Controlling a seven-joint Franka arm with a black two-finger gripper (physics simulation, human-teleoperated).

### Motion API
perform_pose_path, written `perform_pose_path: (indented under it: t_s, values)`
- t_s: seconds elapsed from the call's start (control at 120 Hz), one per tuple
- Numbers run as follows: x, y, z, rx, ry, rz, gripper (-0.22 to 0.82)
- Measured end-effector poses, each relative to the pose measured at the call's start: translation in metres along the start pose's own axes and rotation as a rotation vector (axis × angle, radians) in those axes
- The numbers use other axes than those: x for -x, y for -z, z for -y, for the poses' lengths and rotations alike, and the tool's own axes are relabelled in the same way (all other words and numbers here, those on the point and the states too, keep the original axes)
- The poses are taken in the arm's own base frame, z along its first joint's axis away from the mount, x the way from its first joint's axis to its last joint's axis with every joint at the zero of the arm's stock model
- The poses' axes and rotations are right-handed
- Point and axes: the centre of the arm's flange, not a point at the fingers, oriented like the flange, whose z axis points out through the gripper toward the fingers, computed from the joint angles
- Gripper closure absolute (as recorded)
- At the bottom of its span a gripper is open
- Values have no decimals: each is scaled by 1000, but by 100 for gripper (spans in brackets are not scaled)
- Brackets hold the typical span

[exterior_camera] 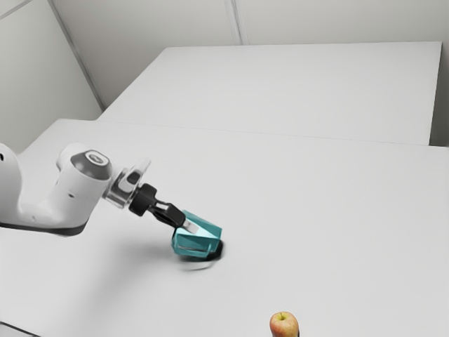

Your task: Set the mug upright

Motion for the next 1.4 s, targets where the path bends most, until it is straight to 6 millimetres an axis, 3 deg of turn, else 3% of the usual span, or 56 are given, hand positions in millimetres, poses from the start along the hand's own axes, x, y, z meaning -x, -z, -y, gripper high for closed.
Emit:
perform_pose_path:
  t_s: [0.267, 0.475, 0.65, 0.967, 1.4]
  values:
    - [-19, 16, -32, -47, -95, 21, 78]
    - [-49, 42, -51, -206, -193, 143, 79]
    - [-68, 50, -70, -368, -254, 276, 79]
    - [-69, 51, -78, -616, -207, 408, 78]
    - [-72, 41, -74, -840, -78, 369, 79]
